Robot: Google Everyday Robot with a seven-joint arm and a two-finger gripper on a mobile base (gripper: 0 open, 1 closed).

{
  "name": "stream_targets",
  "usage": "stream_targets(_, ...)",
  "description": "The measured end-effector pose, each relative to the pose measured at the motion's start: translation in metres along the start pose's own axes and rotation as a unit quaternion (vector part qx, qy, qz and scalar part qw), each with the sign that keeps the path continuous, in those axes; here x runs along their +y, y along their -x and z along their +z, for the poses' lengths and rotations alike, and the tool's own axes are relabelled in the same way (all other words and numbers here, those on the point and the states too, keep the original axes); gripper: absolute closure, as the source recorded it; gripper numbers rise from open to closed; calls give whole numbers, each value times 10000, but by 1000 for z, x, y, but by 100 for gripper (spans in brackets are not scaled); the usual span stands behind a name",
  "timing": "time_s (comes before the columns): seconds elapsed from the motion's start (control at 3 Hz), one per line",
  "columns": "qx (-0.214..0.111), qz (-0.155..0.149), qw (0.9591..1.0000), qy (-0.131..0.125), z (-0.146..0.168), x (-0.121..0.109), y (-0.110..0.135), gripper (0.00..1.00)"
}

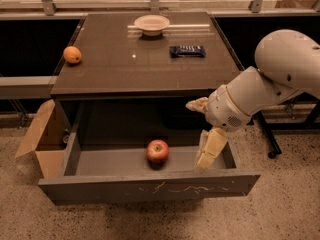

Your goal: Pick apple from top drawer and place on counter

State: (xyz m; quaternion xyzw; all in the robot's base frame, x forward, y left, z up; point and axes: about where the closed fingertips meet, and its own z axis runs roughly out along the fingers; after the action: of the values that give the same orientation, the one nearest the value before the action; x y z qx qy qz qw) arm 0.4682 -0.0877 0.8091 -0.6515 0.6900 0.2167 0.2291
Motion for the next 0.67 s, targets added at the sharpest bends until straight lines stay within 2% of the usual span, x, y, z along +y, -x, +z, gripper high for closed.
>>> stream_targets(0.67,-168,-102,9998,-64,60,-44,-20,0)
